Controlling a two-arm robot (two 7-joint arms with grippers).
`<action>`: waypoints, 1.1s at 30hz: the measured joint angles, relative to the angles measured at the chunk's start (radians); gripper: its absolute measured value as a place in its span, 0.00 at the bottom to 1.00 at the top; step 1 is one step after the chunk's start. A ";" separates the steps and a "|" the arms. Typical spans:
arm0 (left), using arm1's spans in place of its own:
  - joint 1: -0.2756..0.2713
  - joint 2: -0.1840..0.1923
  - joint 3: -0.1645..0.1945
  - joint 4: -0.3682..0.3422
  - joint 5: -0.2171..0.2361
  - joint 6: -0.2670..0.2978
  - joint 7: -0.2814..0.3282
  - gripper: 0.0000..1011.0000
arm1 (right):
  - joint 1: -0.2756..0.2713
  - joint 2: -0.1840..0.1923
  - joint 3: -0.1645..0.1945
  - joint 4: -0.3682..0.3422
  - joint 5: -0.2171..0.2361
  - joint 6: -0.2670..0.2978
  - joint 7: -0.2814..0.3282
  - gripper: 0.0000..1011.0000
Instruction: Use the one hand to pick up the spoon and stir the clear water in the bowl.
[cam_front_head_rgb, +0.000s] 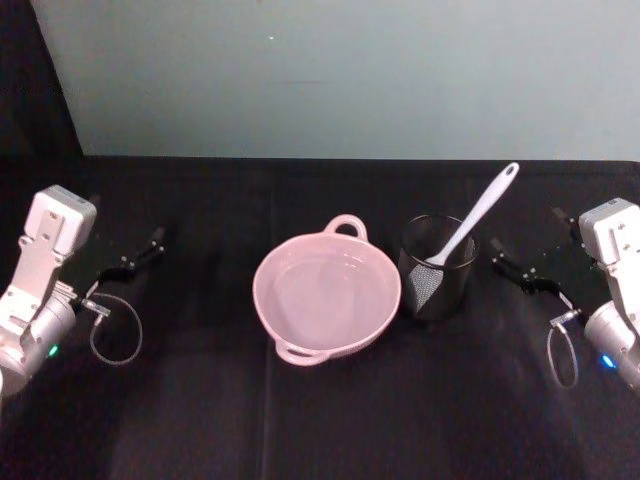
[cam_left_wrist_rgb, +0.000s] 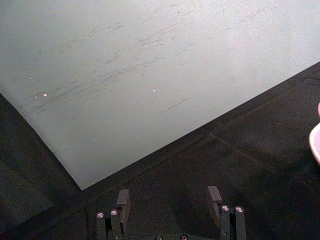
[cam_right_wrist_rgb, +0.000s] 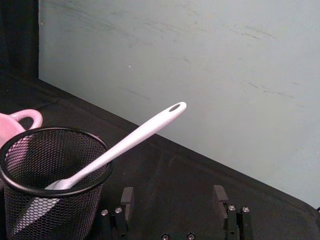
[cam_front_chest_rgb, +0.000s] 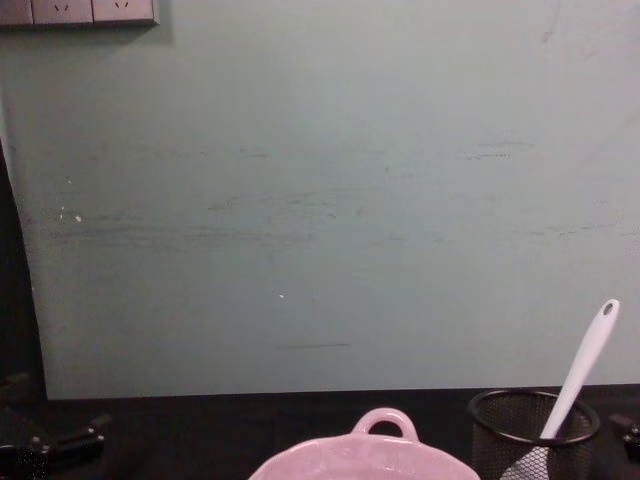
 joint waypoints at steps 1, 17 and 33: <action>0.000 0.000 0.000 0.000 0.000 0.000 0.000 1.00 | 0.000 0.000 0.000 0.000 0.000 0.000 0.000 0.99; 0.000 0.000 0.000 0.000 0.000 0.000 0.000 1.00 | 0.000 0.000 0.000 0.000 0.000 0.000 0.000 0.99; 0.000 0.000 0.000 0.000 0.000 0.000 0.000 1.00 | 0.000 0.000 0.000 0.000 0.000 0.000 0.000 0.99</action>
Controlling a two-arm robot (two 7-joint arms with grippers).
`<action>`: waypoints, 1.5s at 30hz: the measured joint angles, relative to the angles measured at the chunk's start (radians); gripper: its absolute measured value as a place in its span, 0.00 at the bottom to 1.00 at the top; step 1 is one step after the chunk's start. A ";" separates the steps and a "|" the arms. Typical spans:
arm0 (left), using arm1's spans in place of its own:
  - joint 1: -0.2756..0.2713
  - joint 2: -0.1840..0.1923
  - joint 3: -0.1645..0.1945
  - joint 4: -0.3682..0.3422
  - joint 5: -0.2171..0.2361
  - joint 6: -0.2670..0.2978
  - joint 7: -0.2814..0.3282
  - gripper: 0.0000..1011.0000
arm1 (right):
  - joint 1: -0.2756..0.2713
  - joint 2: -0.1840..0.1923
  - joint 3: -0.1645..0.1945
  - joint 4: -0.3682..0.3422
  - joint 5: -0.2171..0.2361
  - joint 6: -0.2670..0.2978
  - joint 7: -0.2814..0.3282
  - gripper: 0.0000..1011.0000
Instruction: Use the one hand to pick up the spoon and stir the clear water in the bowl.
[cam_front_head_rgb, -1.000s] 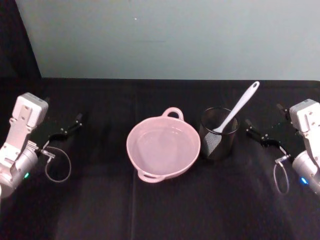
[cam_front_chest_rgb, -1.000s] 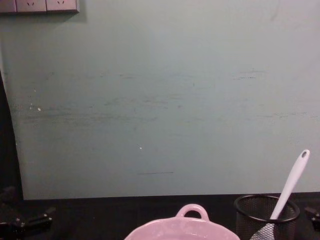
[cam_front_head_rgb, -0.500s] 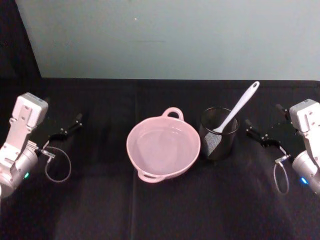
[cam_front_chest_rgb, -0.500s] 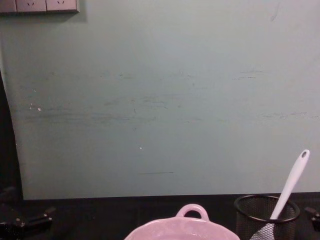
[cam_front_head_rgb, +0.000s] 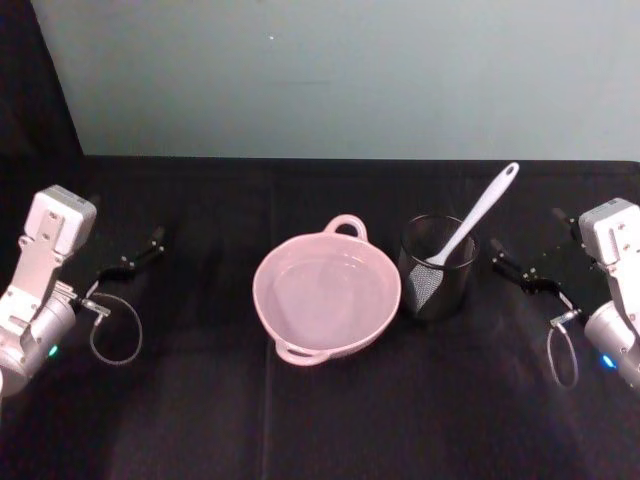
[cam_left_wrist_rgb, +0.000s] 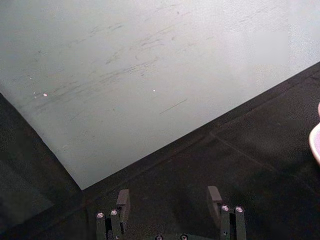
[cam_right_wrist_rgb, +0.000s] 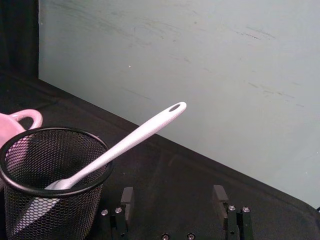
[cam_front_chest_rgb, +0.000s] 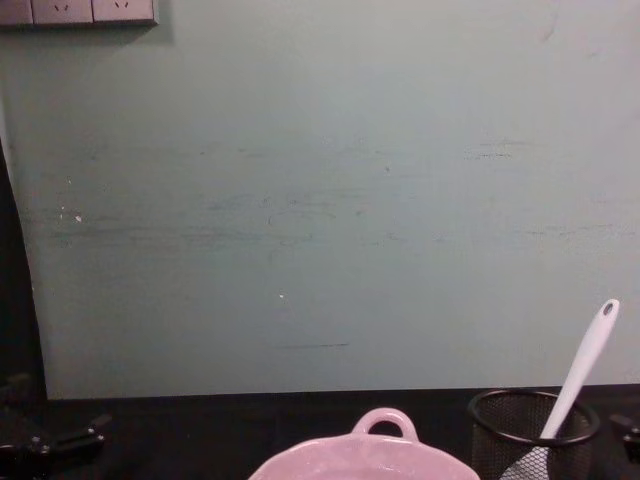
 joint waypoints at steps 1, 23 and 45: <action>0.000 0.000 0.000 0.000 0.000 0.000 0.000 1.00 | 0.000 0.000 0.000 0.000 0.000 0.000 0.000 0.99; 0.000 0.000 0.000 0.000 0.000 0.000 0.000 1.00 | -0.142 -0.012 0.156 -0.124 0.226 -0.059 0.112 0.99; 0.000 0.000 0.000 0.000 0.000 0.000 0.000 1.00 | 0.023 -0.230 0.214 0.064 0.482 0.052 0.289 0.99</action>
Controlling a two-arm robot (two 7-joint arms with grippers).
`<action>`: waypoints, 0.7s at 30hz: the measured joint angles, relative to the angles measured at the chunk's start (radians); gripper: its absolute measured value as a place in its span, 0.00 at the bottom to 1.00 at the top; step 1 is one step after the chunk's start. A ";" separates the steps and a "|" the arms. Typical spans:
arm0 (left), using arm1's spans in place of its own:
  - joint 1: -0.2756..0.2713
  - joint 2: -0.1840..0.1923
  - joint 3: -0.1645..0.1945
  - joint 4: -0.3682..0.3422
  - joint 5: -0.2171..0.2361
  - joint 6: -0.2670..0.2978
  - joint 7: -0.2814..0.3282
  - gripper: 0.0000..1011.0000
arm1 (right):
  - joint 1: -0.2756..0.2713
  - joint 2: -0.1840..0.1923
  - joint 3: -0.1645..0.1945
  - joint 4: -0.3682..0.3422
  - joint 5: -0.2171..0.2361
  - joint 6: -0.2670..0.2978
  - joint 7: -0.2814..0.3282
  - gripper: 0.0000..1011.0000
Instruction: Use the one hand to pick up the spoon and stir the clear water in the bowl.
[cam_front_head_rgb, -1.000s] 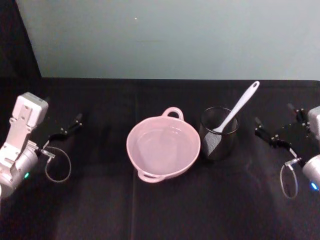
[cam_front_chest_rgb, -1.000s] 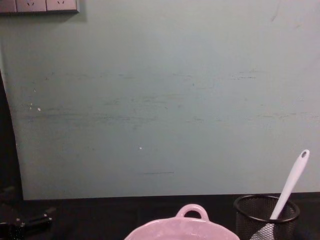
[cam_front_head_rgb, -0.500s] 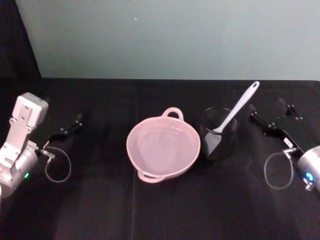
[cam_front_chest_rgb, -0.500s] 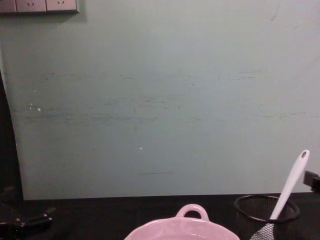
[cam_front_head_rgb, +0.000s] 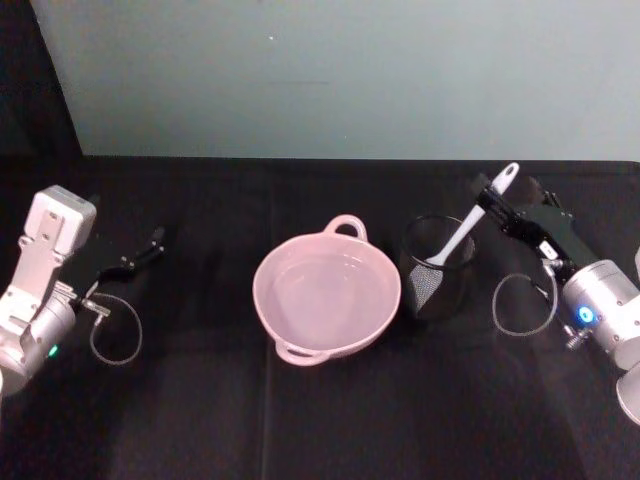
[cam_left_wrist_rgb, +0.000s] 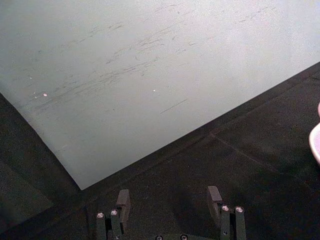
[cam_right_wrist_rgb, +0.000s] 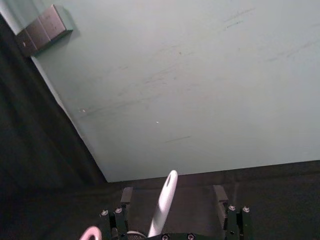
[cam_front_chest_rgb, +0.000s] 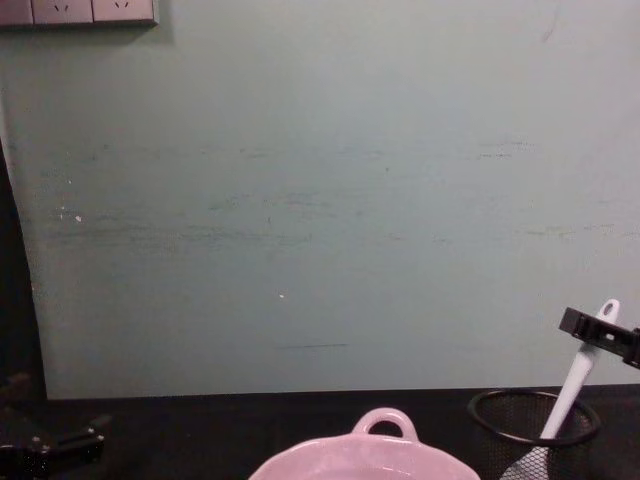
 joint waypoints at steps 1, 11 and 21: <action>0.000 0.000 0.000 0.000 0.000 0.000 0.000 1.00 | 0.004 -0.006 0.003 0.006 0.008 0.004 0.005 0.99; 0.000 0.000 0.000 0.000 0.000 0.000 0.000 1.00 | 0.037 -0.073 0.041 0.060 0.087 0.056 0.046 0.99; 0.000 0.000 0.000 0.000 0.000 0.000 0.000 1.00 | 0.034 -0.085 0.055 0.067 0.139 0.086 0.055 0.78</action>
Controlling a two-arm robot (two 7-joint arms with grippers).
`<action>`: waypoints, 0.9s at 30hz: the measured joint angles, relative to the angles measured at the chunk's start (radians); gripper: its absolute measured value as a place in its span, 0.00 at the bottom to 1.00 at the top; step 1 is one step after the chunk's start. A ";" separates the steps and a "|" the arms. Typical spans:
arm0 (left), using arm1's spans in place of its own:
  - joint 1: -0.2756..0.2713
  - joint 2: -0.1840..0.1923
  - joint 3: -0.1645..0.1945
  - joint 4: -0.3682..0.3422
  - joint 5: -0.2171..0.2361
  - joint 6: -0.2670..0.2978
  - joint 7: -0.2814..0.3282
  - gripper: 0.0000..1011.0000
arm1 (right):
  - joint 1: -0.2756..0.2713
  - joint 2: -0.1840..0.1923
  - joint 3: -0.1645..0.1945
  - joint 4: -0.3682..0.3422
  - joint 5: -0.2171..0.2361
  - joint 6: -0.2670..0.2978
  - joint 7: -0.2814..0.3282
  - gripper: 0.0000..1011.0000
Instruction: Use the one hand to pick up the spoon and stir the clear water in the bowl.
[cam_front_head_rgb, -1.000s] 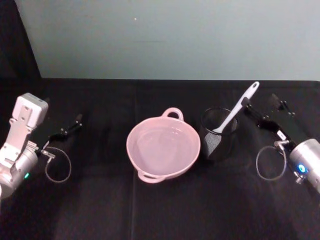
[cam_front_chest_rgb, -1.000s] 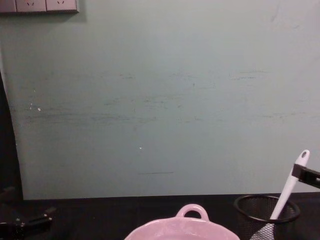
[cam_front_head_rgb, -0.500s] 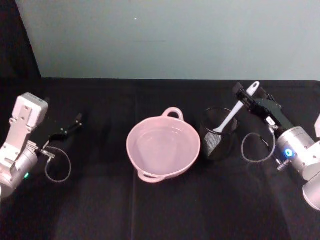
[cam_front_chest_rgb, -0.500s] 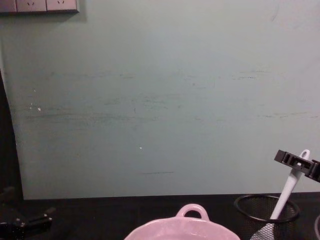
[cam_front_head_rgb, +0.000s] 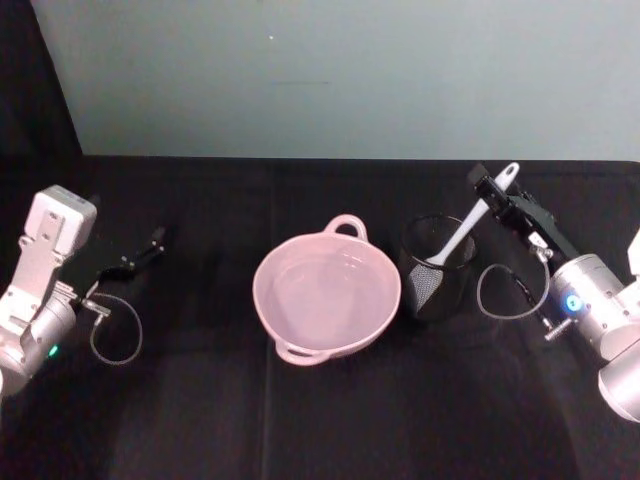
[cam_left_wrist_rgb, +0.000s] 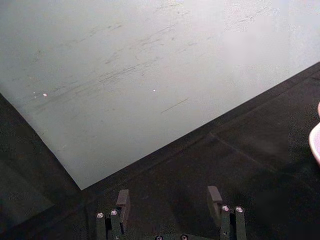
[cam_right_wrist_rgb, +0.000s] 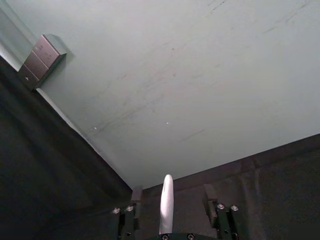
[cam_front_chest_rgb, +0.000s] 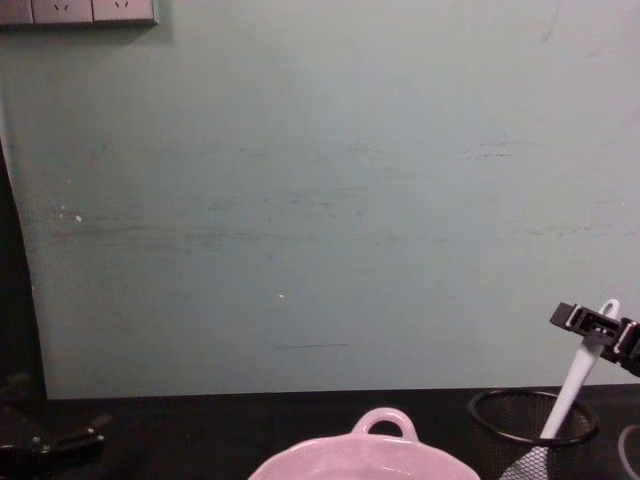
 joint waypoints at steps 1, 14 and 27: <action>0.000 0.000 0.000 0.000 0.000 0.000 0.000 1.00 | 0.000 0.000 0.000 0.001 0.004 0.001 0.003 0.75; 0.000 0.000 0.000 0.000 0.000 0.000 0.000 1.00 | 0.003 0.007 -0.011 0.004 0.023 -0.001 0.012 0.33; 0.000 0.000 0.000 0.000 0.000 0.000 0.000 1.00 | -0.001 0.021 -0.019 -0.016 0.038 -0.006 0.015 0.12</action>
